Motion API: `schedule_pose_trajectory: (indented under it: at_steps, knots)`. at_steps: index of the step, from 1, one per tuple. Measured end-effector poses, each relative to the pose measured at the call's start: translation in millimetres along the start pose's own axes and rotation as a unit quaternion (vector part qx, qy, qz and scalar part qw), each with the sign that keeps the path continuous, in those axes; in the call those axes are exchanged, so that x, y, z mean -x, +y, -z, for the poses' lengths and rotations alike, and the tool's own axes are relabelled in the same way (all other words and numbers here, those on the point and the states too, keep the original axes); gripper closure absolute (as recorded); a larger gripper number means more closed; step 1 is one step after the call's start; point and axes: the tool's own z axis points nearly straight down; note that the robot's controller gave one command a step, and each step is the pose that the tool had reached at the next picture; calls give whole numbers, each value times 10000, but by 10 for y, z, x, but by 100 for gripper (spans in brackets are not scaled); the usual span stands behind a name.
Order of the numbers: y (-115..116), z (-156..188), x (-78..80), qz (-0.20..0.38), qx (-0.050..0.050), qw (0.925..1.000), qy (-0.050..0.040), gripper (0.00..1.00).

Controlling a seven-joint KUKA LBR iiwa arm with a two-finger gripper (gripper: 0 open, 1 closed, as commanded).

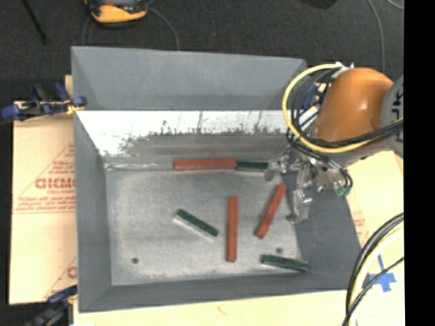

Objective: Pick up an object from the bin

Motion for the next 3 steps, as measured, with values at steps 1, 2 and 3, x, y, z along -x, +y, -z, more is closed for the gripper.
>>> schedule_pose_trajectory:
  at_steps: [1, 2, 3]
  knots:
    - [7, -144, 50, 626, 9, 9980, 7, 0]
    - [-23, -591, 36, 2272, 9, 9739, 0, 0]
    - [30, -881, 144, 3016, 11, 9534, -7, 100]
